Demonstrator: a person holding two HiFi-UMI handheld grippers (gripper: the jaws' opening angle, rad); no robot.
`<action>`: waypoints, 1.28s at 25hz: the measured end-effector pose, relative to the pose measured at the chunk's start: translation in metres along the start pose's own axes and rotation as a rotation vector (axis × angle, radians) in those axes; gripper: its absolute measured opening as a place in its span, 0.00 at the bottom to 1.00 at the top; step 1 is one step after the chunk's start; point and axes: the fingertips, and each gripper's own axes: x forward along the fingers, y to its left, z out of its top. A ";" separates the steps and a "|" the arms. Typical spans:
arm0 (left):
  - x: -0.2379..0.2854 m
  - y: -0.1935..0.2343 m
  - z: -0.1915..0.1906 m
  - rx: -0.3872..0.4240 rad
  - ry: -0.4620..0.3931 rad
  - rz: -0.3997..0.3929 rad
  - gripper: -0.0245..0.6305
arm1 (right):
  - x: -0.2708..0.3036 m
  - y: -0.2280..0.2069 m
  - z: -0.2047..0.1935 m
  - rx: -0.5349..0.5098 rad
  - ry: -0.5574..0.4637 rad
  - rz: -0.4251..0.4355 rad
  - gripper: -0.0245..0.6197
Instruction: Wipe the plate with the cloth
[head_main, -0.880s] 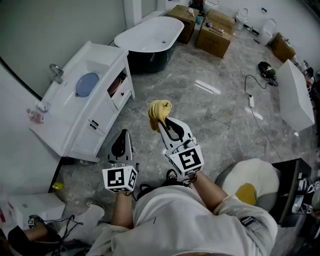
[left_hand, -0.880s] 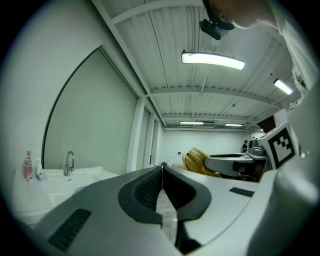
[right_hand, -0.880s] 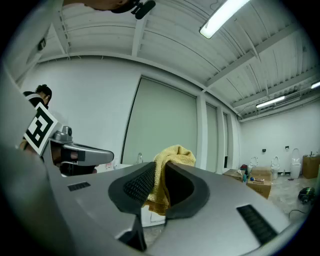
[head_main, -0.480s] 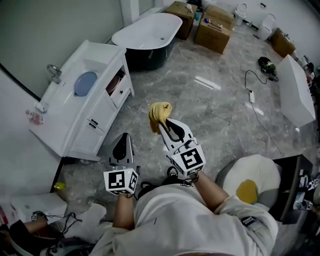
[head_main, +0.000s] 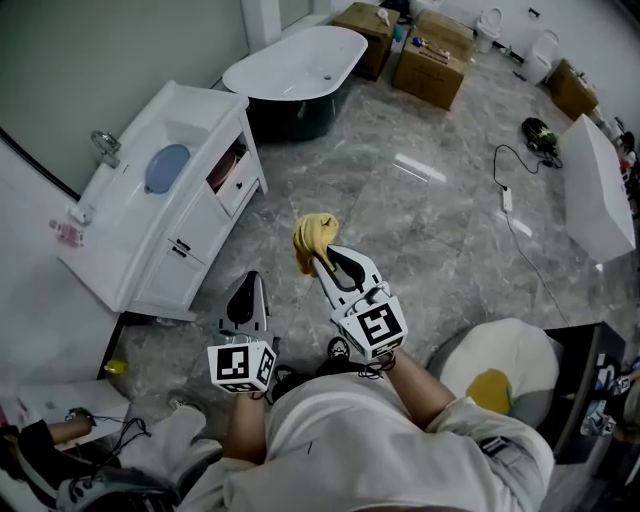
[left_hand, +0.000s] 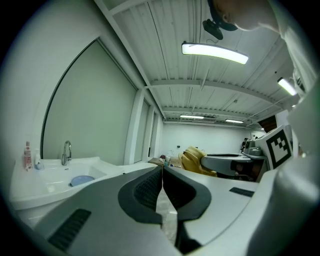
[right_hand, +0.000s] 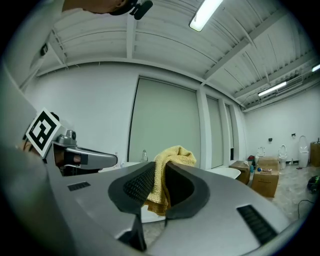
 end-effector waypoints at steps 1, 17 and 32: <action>0.003 -0.003 -0.002 -0.004 0.006 0.006 0.07 | -0.001 -0.005 -0.002 -0.009 -0.011 0.010 0.13; 0.075 -0.019 -0.037 -0.012 0.083 0.030 0.07 | 0.020 -0.067 -0.047 0.081 0.051 0.045 0.13; 0.226 0.121 0.014 -0.032 0.015 -0.085 0.07 | 0.204 -0.105 -0.014 0.023 0.058 -0.007 0.13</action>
